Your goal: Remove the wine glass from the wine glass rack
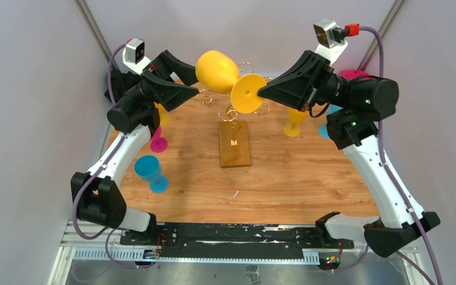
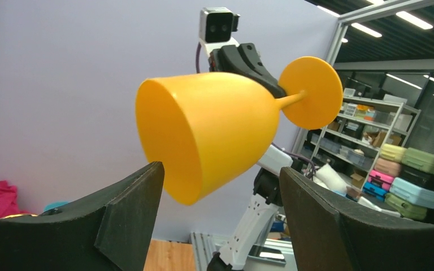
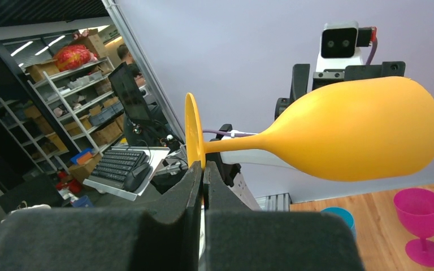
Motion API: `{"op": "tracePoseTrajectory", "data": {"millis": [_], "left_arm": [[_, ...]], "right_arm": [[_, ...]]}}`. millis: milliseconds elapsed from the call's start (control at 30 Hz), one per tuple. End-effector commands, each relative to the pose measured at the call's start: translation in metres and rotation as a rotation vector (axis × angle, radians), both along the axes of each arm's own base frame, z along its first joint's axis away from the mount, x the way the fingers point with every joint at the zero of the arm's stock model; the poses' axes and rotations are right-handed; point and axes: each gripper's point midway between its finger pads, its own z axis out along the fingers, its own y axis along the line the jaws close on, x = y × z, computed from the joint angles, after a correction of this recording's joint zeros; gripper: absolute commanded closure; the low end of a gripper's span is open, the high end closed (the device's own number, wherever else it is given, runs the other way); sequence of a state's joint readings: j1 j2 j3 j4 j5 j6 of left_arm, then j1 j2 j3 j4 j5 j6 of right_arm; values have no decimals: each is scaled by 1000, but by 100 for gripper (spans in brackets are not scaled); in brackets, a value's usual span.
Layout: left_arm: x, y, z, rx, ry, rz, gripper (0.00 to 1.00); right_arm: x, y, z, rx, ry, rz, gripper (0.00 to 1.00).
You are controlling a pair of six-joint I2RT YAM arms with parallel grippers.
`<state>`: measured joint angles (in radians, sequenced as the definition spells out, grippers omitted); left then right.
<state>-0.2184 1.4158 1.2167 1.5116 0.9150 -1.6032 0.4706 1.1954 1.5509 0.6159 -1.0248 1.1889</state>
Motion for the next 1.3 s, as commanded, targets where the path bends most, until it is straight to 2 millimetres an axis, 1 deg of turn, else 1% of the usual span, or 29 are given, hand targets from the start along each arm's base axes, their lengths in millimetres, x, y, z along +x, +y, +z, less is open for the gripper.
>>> {"op": "tracePoseTrajectory", "data": {"millis": [0,100,200,267,300,333,433,567,700,833,867,900,1000,1033,1167,1267], "left_arm": [[-14,2,2,0,-55,-11,20],[-24,2,7,-9,-73,-23,20],[-43,0,16,-22,-109,-46,20],[-52,0,19,-34,-119,-57,23],[-60,2,22,-45,-130,-60,26],[-62,2,21,-53,-124,-60,28],[-77,7,23,-76,-141,-51,31],[-86,11,24,-89,-151,-46,33],[-89,12,26,-97,-156,-44,40],[-88,13,25,-109,-144,-40,52],[-87,13,24,-110,-139,-40,57],[-86,13,24,-112,-135,-40,60],[-86,13,23,-116,-129,-38,74],[-86,14,23,-118,-128,-37,80],[-87,15,24,-126,-131,-35,93],[-88,15,25,-131,-126,-37,98]], "right_arm": [[-6,-2,5,38,-33,63,100],[1,1,1,66,-8,125,100],[5,2,-1,115,5,198,100],[6,2,-2,144,5,250,100],[6,1,-1,159,14,277,100],[8,0,-2,173,17,301,100],[15,2,-8,182,52,331,100],[17,3,-15,177,55,324,100],[14,2,-15,177,49,321,100],[13,2,-18,167,53,320,100],[13,2,-19,164,56,322,100],[13,3,-21,161,62,322,100],[13,3,-25,154,72,322,100],[14,3,-27,154,75,320,100],[14,3,-29,152,85,321,100],[14,4,-30,149,91,320,100]]}}
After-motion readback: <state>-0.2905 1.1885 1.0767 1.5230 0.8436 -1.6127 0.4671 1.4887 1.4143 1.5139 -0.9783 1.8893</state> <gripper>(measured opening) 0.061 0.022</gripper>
